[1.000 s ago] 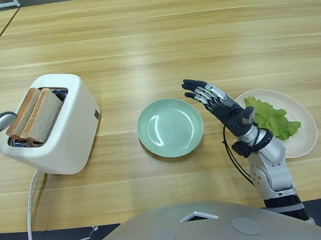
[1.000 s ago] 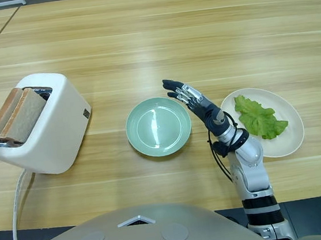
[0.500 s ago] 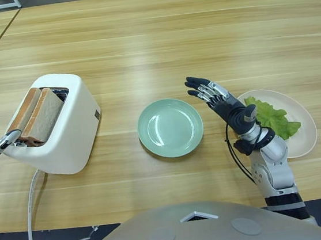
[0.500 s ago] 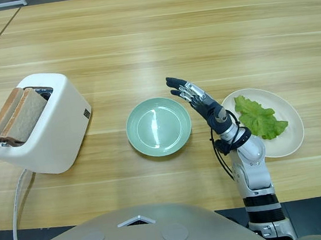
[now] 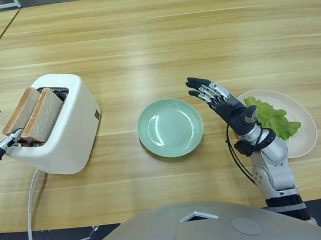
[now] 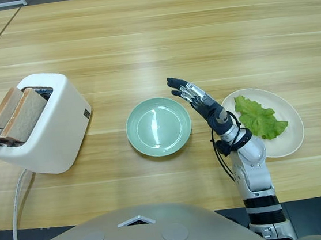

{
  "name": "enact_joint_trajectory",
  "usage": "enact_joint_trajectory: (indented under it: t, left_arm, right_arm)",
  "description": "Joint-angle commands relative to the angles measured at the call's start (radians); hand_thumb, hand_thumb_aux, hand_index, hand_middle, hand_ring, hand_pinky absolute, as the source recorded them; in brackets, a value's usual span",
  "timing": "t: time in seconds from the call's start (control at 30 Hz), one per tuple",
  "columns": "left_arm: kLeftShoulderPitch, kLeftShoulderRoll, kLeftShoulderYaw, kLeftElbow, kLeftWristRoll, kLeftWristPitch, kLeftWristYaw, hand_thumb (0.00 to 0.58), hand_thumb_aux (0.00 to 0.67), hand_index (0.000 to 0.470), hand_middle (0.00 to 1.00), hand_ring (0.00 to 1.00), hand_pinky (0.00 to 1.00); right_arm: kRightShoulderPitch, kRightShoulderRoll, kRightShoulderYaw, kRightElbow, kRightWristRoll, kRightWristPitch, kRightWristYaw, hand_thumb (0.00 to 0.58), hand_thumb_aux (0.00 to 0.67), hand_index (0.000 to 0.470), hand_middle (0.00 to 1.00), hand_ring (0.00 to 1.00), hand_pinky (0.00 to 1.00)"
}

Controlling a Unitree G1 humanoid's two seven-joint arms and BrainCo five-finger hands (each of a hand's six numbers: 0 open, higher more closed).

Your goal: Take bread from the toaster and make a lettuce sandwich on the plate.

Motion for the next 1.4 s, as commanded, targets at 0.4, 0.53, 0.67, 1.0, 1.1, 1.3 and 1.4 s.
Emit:
enact_joint_trajectory:
  t: [0.4,0.53,0.67,1.0,1.1,1.3,1.4]
  left_arm:
    - [-0.017,-0.006,-0.040,-0.033,-0.016,-0.030,0.015,0.550,0.518,0.363,0.00,0.00,0.00]
    - [-0.027,-0.012,-0.022,-0.052,-0.023,-0.042,0.028,0.558,0.539,0.378,0.00,0.00,0.00]
    - [-0.031,-0.018,-0.014,-0.068,-0.029,-0.051,0.034,0.580,0.670,0.470,0.00,0.00,0.00]
    - [-0.098,-0.044,0.064,-0.155,-0.188,-0.093,0.064,0.580,0.670,0.470,0.00,0.00,0.00]
    - [-0.124,-0.039,0.065,-0.159,-0.233,-0.092,0.049,0.580,0.670,0.470,0.00,0.00,0.00]
    - [-0.167,-0.052,-0.004,-0.161,-0.271,-0.078,0.018,0.580,0.670,0.470,0.00,0.00,0.00]
    - [-0.222,-0.060,-0.066,-0.205,-0.287,-0.060,0.013,0.580,0.670,0.470,0.00,0.00,0.00]
  right_arm:
    - [0.009,-0.006,0.002,-0.033,-0.014,0.000,-0.009,0.000,0.000,0.000,0.00,0.00,0.00]
    - [0.013,-0.007,0.002,-0.038,-0.015,0.001,-0.010,0.000,0.000,0.000,0.00,0.00,0.00]
    - [0.014,-0.008,0.003,-0.040,-0.016,0.001,-0.013,0.000,0.000,0.000,0.00,0.00,0.00]
    - [0.003,-0.005,0.007,-0.028,-0.022,-0.001,-0.013,0.000,0.000,0.000,0.00,0.00,0.00]
    - [0.001,-0.004,0.007,-0.024,-0.025,-0.004,-0.015,0.000,0.000,0.000,0.00,0.00,0.00]
    - [-0.008,0.003,0.008,-0.012,-0.035,-0.009,-0.019,0.000,0.000,0.000,0.00,0.00,0.00]
    - [-0.014,0.006,0.006,0.000,-0.039,-0.015,-0.024,0.000,0.000,0.000,0.00,0.00,0.00]
